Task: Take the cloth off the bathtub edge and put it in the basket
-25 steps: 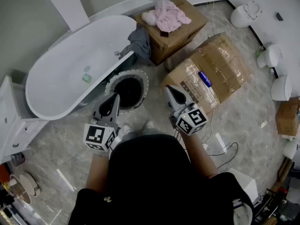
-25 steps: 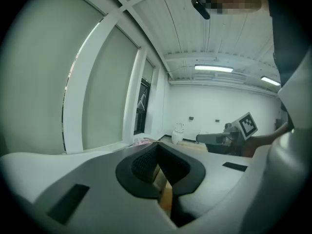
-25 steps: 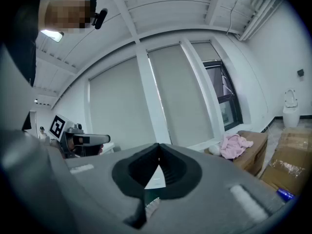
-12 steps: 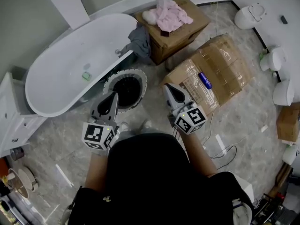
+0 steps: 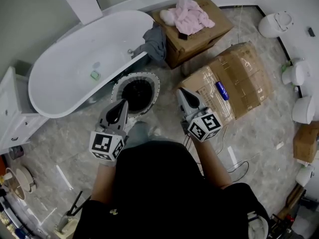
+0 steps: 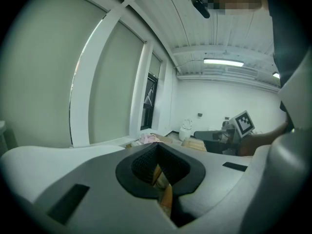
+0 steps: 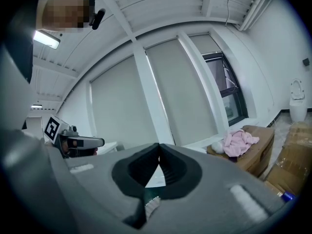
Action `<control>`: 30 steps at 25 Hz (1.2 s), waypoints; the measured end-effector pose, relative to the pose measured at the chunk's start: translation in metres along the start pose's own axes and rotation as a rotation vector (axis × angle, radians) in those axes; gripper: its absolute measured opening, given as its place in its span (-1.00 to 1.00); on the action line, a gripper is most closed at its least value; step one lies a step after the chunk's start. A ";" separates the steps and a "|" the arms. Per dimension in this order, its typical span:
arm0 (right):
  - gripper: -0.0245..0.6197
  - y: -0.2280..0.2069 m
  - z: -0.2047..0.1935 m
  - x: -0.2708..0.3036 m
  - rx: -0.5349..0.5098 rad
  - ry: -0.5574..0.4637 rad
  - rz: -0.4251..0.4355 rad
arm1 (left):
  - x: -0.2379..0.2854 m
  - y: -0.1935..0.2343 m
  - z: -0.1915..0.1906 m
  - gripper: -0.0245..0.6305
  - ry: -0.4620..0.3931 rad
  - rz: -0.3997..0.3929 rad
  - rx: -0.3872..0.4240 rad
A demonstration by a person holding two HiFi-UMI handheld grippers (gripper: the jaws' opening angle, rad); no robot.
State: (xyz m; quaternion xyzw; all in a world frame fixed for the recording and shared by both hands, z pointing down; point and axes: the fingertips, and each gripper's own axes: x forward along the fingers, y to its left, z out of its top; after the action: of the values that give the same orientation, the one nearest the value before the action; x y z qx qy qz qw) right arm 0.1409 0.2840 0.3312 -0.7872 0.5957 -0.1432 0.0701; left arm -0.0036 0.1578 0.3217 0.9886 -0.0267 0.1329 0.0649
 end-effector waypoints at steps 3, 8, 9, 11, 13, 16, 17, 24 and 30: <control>-0.93 -0.003 -0.001 0.027 -0.006 0.016 -0.001 | 0.007 0.027 -0.001 -0.88 -0.003 0.014 -0.015; -0.93 -0.004 -0.001 0.078 -0.018 0.048 -0.009 | 0.018 0.080 0.004 -0.88 -0.011 0.028 -0.036; -0.93 -0.004 -0.001 0.090 -0.020 0.054 -0.011 | 0.020 0.092 0.005 -0.88 -0.012 0.029 -0.037; -0.93 -0.004 0.000 0.114 -0.027 0.063 -0.017 | 0.025 0.116 0.008 -0.88 -0.015 0.029 -0.041; -0.93 -0.003 0.000 0.138 -0.038 0.073 -0.022 | 0.029 0.139 0.009 -0.88 -0.017 0.030 -0.048; -0.93 0.000 -0.002 0.169 -0.048 0.090 -0.030 | 0.029 0.167 0.011 -0.88 -0.024 0.032 -0.057; -0.93 0.002 -0.002 0.178 -0.051 0.094 -0.030 | 0.028 0.175 0.012 -0.88 -0.025 0.033 -0.059; -0.92 0.013 -0.003 0.229 -0.078 0.133 -0.005 | 0.025 0.220 0.003 -0.88 -0.010 0.058 -0.098; -0.84 0.006 -0.006 0.257 -0.101 0.175 0.016 | 0.029 0.239 -0.004 -0.88 0.002 0.100 -0.134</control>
State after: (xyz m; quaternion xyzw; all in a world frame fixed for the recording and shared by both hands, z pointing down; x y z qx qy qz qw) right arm 0.1973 0.0367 0.3710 -0.7693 0.6125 -0.1806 -0.0208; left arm 0.0069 -0.0796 0.3625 0.9794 -0.0848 0.1347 0.1244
